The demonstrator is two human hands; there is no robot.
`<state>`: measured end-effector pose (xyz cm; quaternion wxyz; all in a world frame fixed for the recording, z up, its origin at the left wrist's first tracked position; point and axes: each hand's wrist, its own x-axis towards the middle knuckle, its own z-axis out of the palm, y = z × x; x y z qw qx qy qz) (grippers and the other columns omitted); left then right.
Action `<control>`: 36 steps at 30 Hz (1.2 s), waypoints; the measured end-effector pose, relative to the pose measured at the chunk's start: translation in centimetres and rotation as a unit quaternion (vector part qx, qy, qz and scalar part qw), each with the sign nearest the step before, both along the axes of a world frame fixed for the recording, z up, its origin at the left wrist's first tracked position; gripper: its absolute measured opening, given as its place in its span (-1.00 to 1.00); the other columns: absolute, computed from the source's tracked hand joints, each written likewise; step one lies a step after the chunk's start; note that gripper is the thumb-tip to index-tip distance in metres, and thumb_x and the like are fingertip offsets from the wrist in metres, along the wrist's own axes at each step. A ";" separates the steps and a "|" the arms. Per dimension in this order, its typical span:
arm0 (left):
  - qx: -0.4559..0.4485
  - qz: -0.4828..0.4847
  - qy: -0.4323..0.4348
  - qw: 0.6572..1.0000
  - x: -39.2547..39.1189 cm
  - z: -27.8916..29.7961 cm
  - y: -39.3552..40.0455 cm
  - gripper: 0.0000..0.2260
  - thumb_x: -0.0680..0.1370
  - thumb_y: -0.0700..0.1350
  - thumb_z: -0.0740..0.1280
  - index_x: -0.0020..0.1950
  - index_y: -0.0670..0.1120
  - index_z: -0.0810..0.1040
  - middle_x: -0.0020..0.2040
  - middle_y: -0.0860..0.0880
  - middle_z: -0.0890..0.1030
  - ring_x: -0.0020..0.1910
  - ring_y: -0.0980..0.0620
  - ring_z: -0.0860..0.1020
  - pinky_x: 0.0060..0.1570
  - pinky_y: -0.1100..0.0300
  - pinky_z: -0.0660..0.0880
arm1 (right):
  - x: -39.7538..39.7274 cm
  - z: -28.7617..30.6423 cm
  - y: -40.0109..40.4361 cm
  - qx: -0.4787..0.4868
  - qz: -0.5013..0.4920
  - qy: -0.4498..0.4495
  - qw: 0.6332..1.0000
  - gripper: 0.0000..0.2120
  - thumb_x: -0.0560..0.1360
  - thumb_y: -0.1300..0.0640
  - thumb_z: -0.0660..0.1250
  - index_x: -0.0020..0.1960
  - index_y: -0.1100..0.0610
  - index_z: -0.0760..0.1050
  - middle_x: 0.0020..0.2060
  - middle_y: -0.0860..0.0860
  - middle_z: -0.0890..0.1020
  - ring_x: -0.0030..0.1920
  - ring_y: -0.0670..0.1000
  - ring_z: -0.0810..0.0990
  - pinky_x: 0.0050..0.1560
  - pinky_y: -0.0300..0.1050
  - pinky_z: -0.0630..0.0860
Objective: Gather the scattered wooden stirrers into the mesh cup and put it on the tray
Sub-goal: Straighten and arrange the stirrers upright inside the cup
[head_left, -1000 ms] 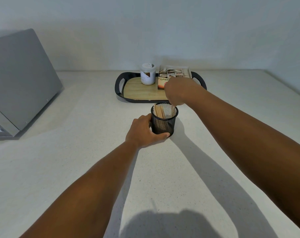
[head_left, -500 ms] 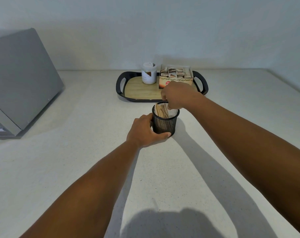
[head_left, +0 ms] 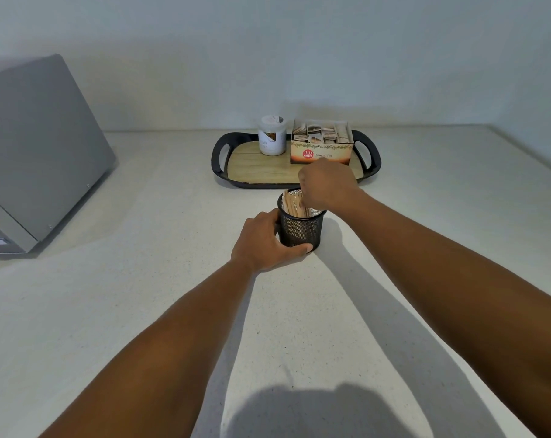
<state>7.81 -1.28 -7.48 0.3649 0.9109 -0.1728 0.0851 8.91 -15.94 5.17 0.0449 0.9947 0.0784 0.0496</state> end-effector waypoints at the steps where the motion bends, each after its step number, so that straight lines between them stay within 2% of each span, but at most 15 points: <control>1: 0.001 0.000 -0.001 1.000 0.0 0.0 0.0 -0.17 0.22 0.46 0.46 0.37 0.07 0.46 0.18 0.08 0.64 0.10 0.08 0.60 0.00 0.15 0.66 | 0.0 0.0 -0.1 0.006 -0.007 -0.005 1.000 -0.85 0.46 0.07 0.42 -0.03 0.05 0.49 -0.12 0.02 0.53 -0.17 0.02 0.48 -0.35 -0.16 0.31; 4: 0.010 0.008 0.000 1.000 0.0 0.0 -0.1 -0.17 0.22 0.47 0.45 0.37 0.08 0.45 0.20 0.08 0.63 0.10 0.08 0.59 0.02 0.15 0.65 | 0.0 0.1 -0.3 0.030 -0.016 -0.018 0.999 -0.83 0.46 0.11 0.39 0.04 0.07 0.53 -0.14 0.01 0.49 -0.16 0.01 0.47 -0.29 -0.15 0.36; 8: 0.007 0.010 0.003 1.000 0.1 0.0 -0.1 -0.22 0.20 0.47 0.46 0.30 0.10 0.49 0.13 0.10 0.65 0.07 0.10 0.61 -0.01 0.12 0.66 | 0.3 0.2 0.1 0.114 -0.022 0.016 0.993 -0.77 0.41 0.05 0.43 0.05 0.07 0.56 -0.07 0.01 0.60 -0.07 0.02 0.57 -0.20 -0.14 0.47; 12: 0.002 0.009 0.008 1.000 0.1 -0.2 0.0 -0.21 0.18 0.49 0.45 0.30 0.11 0.48 0.12 0.11 0.64 0.07 0.08 0.61 -0.03 0.11 0.67 | 0.2 -0.3 0.7 0.095 -0.026 0.020 0.995 -0.79 0.42 0.11 0.41 0.04 0.07 0.57 -0.13 -0.01 0.58 -0.12 0.03 0.56 -0.29 -0.15 0.41; 15: 0.004 0.011 0.008 1.000 0.2 -0.4 0.0 -0.20 0.18 0.50 0.44 0.30 0.12 0.47 0.13 0.11 0.63 0.08 0.07 0.60 -0.02 0.11 0.66 | 0.0 -0.6 0.6 0.084 -0.025 0.012 0.996 -0.80 0.43 0.14 0.39 0.06 0.09 0.57 -0.13 0.01 0.56 -0.14 0.04 0.53 -0.27 -0.13 0.41; 22: 0.000 0.006 -0.006 1.000 0.2 -0.3 0.0 -0.29 0.20 0.42 0.49 0.24 0.10 0.51 0.07 0.13 0.65 0.02 0.13 0.60 -0.04 0.11 0.65 | 0.1 0.4 1.0 0.154 0.025 0.020 0.988 -0.78 0.49 0.12 0.33 0.13 0.09 0.58 0.00 0.04 0.63 0.04 0.06 0.59 0.00 -0.03 0.60; 27: 0.007 0.007 -0.012 1.000 0.2 -0.3 0.0 -0.30 0.21 0.41 0.50 0.24 0.10 0.51 0.03 0.14 0.64 -0.02 0.14 0.59 -0.06 0.14 0.65 | 0.3 -0.4 1.7 0.116 0.043 -0.005 0.992 -0.79 0.50 0.09 0.32 0.10 0.04 0.62 0.04 0.00 0.63 0.06 0.05 0.57 0.01 0.01 0.61; 31: 0.008 0.009 -0.014 1.000 0.2 -0.3 0.1 -0.30 0.20 0.43 0.48 0.22 0.11 0.51 0.01 0.16 0.63 -0.04 0.17 0.58 -0.08 0.18 0.64 | 0.5 -0.8 1.0 0.093 0.019 -0.029 0.995 -0.82 0.51 0.11 0.34 0.08 0.06 0.63 0.01 0.01 0.64 0.03 0.05 0.59 -0.07 -0.08 0.58; 34: 0.001 0.005 -0.012 1.000 0.0 -0.1 0.1 -0.29 0.22 0.41 0.49 0.27 0.11 0.49 0.06 0.14 0.64 -0.02 0.16 0.57 -0.09 0.26 0.63 | 0.6 -0.9 0.6 0.093 -0.002 -0.036 0.995 -0.83 0.50 0.12 0.34 0.06 0.07 0.65 -0.04 0.01 0.66 -0.02 0.04 0.61 -0.12 -0.10 0.59; 36: -0.004 -0.001 -0.008 1.000 0.0 -0.1 0.1 -0.27 0.23 0.41 0.49 0.29 0.10 0.48 0.10 0.13 0.64 0.02 0.14 0.58 -0.09 0.29 0.62 | 0.5 -0.8 0.6 0.102 0.006 -0.020 0.995 -0.82 0.51 0.12 0.34 0.06 0.06 0.66 -0.02 0.00 0.67 0.00 0.03 0.61 -0.07 -0.06 0.61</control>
